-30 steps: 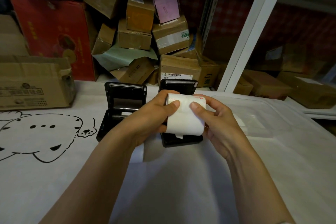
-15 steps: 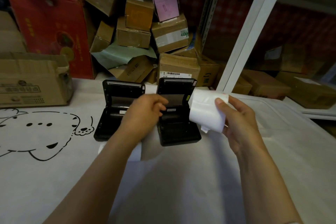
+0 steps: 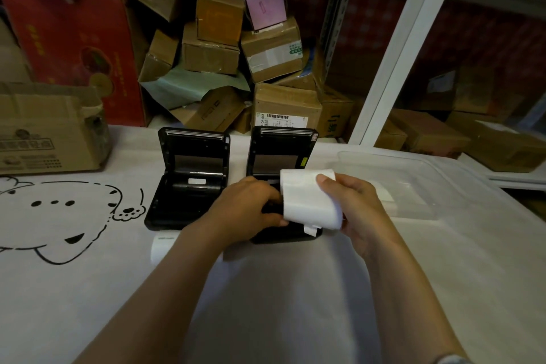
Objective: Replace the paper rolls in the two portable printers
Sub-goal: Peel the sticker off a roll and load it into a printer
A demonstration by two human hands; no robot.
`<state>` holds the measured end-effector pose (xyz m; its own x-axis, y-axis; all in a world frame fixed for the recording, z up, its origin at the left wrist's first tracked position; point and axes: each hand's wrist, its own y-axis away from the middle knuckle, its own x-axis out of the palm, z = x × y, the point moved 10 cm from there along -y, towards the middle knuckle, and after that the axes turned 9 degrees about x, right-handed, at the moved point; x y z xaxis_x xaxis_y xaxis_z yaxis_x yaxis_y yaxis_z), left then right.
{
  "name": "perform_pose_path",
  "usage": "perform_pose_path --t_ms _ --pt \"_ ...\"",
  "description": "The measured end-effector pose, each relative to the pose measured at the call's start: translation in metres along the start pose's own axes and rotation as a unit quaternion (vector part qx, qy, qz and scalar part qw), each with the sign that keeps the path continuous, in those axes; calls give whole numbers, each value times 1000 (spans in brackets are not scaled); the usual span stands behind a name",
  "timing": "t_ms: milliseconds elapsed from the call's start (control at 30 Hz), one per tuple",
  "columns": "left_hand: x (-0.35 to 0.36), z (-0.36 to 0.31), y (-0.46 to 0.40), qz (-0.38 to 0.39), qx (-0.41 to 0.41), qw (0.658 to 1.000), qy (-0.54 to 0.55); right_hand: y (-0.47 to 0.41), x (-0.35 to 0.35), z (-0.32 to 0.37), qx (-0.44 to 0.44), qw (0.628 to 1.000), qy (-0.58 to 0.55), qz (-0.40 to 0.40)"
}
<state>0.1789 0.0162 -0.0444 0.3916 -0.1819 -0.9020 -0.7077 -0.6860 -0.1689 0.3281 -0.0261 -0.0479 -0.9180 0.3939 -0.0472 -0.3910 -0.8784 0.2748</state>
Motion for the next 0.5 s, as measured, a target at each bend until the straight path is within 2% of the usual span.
perform_pose_path --t_ms 200,334,400,500 --pt "-12 2 5 -49 -30 993 102 -4 2 5 0 1000 -7 0" --pt "-9 10 5 -23 -38 989 144 -7 -2 6 0 1000 13 -12" --pt "-8 10 5 -7 -35 992 124 -7 -3 6 1 1000 7 -6" --pt "-1 3 4 40 3 999 28 -7 -3 4 6 1000 -5 0"
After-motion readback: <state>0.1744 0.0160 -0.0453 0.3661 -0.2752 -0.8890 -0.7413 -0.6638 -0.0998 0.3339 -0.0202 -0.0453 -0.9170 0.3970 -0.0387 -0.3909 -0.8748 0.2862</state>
